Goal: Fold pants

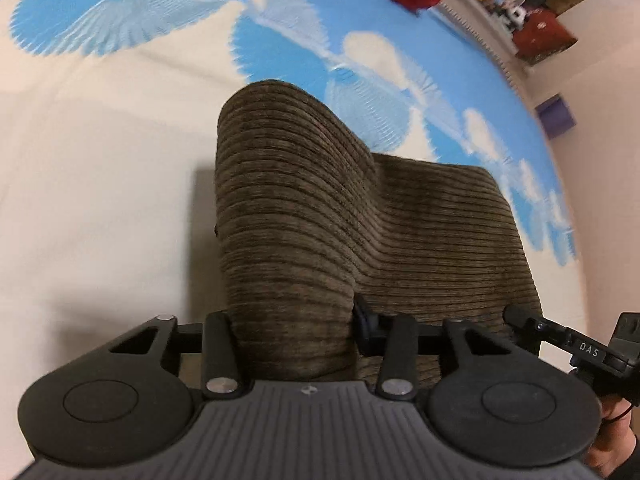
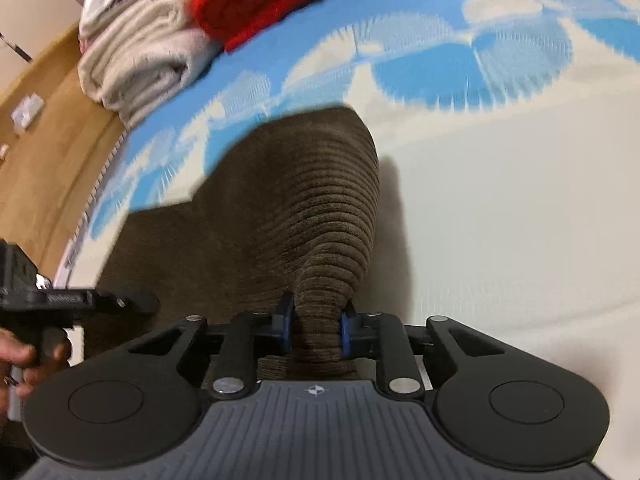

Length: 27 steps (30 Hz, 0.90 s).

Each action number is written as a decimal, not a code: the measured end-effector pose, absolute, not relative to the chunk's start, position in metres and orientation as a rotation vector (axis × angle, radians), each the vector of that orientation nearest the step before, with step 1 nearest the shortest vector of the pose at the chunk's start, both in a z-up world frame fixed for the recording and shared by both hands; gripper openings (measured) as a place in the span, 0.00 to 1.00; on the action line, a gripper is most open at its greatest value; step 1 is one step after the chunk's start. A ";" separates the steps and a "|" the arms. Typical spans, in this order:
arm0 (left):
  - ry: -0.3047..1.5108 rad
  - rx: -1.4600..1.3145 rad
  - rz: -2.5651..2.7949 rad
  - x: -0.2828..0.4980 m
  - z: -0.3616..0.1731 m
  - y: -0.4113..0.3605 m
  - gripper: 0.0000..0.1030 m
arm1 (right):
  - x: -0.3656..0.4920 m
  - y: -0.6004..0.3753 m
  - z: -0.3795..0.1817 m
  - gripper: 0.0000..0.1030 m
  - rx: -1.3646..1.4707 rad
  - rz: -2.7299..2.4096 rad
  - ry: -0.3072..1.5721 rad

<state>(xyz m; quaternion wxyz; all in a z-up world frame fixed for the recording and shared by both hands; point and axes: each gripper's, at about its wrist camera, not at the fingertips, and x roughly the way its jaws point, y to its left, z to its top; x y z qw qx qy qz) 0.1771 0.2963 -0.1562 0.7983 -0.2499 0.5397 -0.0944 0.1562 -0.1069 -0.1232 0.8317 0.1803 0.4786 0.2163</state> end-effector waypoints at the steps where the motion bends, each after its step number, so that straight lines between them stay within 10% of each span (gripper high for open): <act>1: 1.146 -0.533 -0.215 0.186 -0.152 0.284 0.40 | 0.162 -0.112 -0.114 0.21 0.370 0.460 1.003; 11: 1.032 -0.566 -0.351 0.268 -0.136 0.154 0.39 | 0.227 -0.219 -0.068 0.20 0.242 0.354 0.926; 17: 1.011 -0.315 -0.115 0.284 -0.140 0.118 0.64 | 0.242 -0.279 -0.084 0.34 0.184 0.164 0.858; 27: 1.029 -0.029 -0.484 0.247 -0.145 0.066 0.17 | 0.222 -0.268 -0.112 0.36 -0.025 0.362 0.955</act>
